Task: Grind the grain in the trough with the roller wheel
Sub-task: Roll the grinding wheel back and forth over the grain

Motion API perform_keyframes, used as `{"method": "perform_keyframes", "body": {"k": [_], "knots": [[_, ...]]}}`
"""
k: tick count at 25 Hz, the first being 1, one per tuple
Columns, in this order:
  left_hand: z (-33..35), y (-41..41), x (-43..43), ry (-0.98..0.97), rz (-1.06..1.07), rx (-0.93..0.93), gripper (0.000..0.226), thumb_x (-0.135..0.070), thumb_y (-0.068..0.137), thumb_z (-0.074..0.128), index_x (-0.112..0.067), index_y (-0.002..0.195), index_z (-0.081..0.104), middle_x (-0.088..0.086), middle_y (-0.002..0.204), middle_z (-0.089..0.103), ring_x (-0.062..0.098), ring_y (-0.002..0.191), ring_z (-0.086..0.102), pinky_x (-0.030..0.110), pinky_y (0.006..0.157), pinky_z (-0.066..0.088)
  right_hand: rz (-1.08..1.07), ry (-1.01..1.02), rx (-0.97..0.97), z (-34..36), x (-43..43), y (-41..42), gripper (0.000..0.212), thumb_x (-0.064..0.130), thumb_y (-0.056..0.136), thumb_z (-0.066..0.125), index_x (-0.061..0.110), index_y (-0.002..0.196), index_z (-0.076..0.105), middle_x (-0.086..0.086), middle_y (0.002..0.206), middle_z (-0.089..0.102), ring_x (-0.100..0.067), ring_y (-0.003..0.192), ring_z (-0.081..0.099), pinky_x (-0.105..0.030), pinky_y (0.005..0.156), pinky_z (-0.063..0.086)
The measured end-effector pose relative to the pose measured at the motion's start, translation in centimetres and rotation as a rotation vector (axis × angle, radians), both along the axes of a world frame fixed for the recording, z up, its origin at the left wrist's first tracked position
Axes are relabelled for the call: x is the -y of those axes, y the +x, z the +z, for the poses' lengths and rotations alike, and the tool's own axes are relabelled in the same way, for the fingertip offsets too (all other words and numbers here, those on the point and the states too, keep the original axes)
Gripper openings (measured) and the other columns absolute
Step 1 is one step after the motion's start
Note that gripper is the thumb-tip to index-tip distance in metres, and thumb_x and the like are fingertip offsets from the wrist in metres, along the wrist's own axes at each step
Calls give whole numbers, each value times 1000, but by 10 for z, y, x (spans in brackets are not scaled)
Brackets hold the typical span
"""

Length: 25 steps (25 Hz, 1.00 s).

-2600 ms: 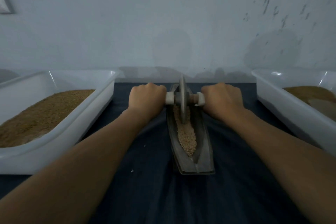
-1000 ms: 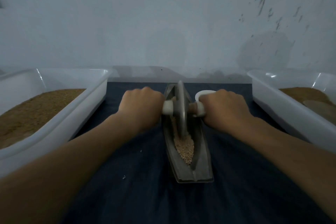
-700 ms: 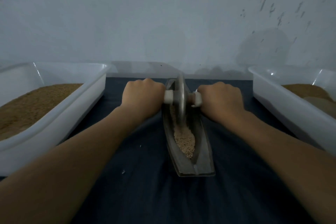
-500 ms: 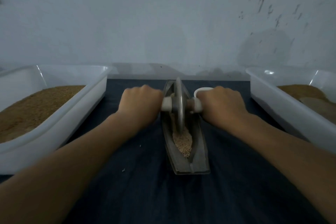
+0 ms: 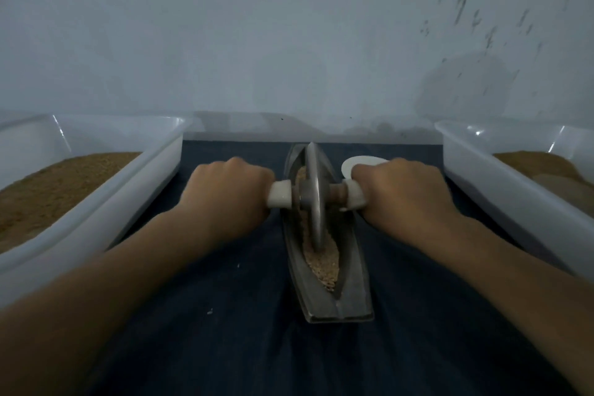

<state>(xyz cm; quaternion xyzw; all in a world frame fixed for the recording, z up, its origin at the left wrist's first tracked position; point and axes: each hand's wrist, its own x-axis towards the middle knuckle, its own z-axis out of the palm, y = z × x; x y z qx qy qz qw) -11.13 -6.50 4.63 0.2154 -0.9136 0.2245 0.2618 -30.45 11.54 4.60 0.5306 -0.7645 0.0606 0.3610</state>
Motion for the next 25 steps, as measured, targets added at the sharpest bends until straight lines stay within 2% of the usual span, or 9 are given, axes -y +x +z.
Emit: {"method": "perform_keyframes", "body": {"k": [2,3,6,9,11,15,20,22,25], "knots": [[-3,14,-4,-118,-65,-62,33,-44,60,65,-37,64,33,-15,57,8,5,46,1,16,45,10,78,-102,-86,-5,-16,3,29,33,62,64,28,66,36,15,64,3,-9,50,5,-17,53,2],[-1,10,-5,-101,-37,-33,29,-43,60,65,-36,62,36,-15,57,8,5,46,1,16,47,8,62,-85,-59,-6,-14,1,28,32,63,64,27,66,37,15,62,6,-9,49,8,-17,53,4],[9,-19,1,203,146,76,8,-39,80,61,-32,78,59,-7,66,45,15,53,38,29,50,30,-116,88,82,10,22,-2,18,35,87,66,27,80,51,6,70,51,-24,62,51,-27,52,30],[27,-37,8,447,195,189,10,-37,85,60,-28,89,64,-2,86,61,20,73,56,35,65,41,-161,183,150,27,43,-3,14,40,97,60,27,92,59,-1,90,64,-26,81,61,-32,62,38],[20,-22,2,331,144,196,8,-38,82,62,-30,82,61,-6,77,56,18,65,52,32,58,39,-114,140,147,19,22,1,15,33,88,66,28,83,53,5,76,54,-23,69,54,-30,56,37],[8,8,-14,-103,32,74,44,-40,54,76,-34,58,32,-13,52,16,6,40,8,16,45,9,-13,12,42,-13,-26,6,36,30,62,77,28,64,41,11,57,37,-18,48,29,-17,49,10],[19,-37,-1,142,197,104,7,-30,88,58,-27,88,64,-4,71,48,19,60,48,32,55,38,-169,75,235,7,35,-7,18,37,90,64,26,83,52,5,76,50,-21,67,48,-29,57,36],[29,-46,-2,125,199,132,9,-28,89,58,-24,92,65,-3,73,48,21,64,49,33,58,40,-180,129,350,11,40,-11,14,36,95,59,25,88,54,2,84,54,-22,74,50,-32,62,39],[14,-17,-15,-37,70,50,16,-31,73,71,-25,72,56,-8,58,30,13,46,26,26,47,25,-77,42,124,-10,-1,-5,15,30,79,70,26,78,55,6,71,51,-21,59,44,-25,48,27]]}}
